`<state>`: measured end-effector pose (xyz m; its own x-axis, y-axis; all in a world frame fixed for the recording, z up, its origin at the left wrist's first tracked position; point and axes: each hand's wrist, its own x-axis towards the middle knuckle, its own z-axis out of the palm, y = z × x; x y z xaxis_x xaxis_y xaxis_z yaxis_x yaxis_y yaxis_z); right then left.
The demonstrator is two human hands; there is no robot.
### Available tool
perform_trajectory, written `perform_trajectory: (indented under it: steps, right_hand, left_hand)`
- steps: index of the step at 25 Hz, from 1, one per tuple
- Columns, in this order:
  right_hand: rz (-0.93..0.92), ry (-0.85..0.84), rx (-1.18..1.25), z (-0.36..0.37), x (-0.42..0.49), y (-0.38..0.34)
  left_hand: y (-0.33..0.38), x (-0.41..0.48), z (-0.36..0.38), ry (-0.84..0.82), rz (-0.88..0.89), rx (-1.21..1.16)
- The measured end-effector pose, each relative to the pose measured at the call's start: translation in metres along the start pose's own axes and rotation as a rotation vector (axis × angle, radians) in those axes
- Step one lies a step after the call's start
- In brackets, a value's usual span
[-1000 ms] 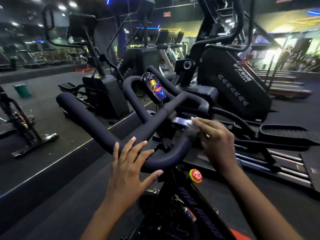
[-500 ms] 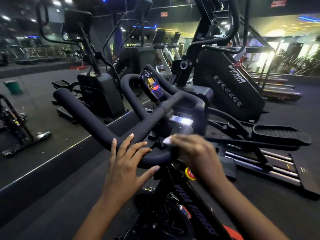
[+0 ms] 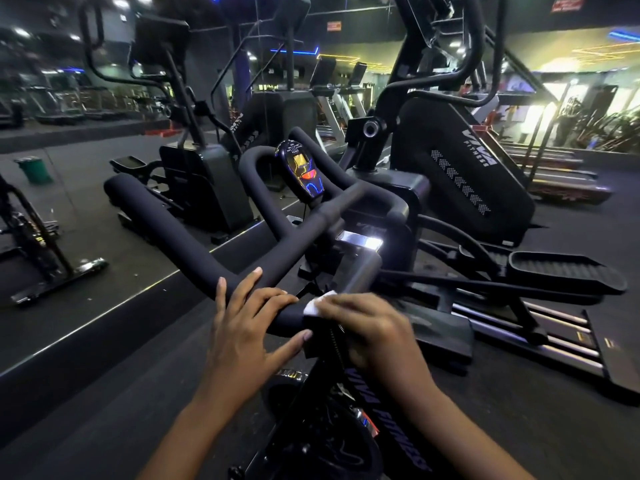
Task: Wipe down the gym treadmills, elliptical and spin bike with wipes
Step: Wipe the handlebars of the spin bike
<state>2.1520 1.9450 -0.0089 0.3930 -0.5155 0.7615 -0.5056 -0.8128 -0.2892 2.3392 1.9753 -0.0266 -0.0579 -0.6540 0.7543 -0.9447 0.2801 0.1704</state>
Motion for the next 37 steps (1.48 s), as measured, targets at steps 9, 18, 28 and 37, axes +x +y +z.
perform_trajectory:
  steps: [9, 18, 28, 37]
  right_hand:
    - [0.427, 0.444, 0.128, 0.033, -0.012, 0.030]
    - [0.273, 0.353, 0.059, 0.053, -0.046, -0.046]
    - [0.393, 0.374, 0.033, 0.014, 0.003, 0.022]
    - [-0.140, 0.112, -0.097, 0.039, 0.000, -0.049]
  left_hand:
    - [0.001, 0.003, 0.000, -0.029, -0.051, -0.060]
    - [0.001, 0.002, -0.006, -0.073, -0.049, -0.033]
    - [0.000, -0.001, -0.003, -0.092, -0.034, -0.029]
    - [0.015, -0.030, -0.019, 0.351, -0.621, -0.626]
